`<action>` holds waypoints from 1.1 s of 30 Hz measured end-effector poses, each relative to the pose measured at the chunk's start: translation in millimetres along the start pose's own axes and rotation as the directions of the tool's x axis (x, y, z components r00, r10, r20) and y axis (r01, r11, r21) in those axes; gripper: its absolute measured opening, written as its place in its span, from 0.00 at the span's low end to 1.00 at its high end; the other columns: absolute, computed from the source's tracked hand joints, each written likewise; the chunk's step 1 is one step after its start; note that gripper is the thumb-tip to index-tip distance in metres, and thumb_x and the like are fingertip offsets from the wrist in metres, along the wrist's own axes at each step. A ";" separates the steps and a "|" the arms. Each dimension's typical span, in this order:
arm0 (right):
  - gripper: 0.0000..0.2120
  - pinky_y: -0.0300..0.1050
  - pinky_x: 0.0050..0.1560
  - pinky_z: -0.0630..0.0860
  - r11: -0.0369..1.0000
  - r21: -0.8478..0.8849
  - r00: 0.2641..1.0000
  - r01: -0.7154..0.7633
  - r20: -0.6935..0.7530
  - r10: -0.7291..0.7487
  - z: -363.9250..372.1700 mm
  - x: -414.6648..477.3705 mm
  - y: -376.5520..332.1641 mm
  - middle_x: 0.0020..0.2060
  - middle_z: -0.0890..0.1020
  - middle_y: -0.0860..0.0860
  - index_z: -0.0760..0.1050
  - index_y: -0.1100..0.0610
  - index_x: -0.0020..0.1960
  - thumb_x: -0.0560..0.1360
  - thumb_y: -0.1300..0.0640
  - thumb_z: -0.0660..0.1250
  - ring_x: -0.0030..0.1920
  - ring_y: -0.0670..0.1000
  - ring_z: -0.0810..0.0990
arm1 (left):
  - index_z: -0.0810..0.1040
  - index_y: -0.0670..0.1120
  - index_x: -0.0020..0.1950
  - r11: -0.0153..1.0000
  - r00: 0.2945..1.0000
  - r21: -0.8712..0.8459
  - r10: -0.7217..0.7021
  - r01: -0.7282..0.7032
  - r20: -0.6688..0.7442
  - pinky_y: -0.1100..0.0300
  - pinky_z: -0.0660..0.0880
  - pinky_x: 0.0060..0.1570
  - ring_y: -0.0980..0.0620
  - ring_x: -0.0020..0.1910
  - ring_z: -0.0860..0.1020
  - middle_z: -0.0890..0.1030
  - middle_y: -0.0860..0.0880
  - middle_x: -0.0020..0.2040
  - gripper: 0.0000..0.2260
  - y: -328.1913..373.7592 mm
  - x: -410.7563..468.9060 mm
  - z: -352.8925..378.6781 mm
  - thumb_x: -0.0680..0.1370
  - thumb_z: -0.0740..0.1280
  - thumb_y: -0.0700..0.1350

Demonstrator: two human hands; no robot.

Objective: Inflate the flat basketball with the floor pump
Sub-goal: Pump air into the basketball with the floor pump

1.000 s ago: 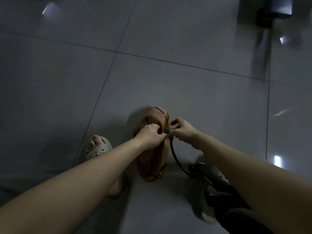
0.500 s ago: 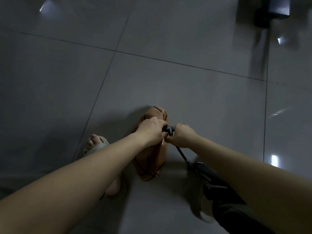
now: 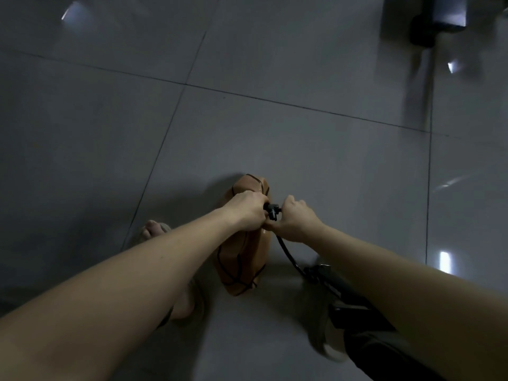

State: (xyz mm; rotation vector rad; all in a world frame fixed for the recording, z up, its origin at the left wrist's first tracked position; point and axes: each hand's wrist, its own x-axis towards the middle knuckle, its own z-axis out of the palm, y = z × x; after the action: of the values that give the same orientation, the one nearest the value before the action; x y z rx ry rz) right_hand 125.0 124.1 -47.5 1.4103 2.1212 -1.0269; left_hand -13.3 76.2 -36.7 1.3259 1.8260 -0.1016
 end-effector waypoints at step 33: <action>0.15 0.45 0.33 0.72 0.969 -0.235 0.991 0.078 -0.090 -0.101 -14.9 -9.5 -21.3 0.33 0.74 0.50 0.64 0.52 0.35 0.77 0.50 0.65 0.34 0.51 0.75 | 0.81 0.44 0.55 0.996 0.999 0.082 0.027 -0.024 -0.028 0.47 0.79 0.48 0.44 0.47 0.80 0.82 0.44 0.50 0.10 -4.4 8.2 7.4 0.81 0.64 0.48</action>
State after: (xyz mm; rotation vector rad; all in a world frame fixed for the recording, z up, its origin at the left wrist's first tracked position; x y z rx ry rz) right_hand 110.7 124.7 -23.9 1.2888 2.3109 -0.7236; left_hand -13.1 76.5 -48.5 1.4139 1.8457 -0.1453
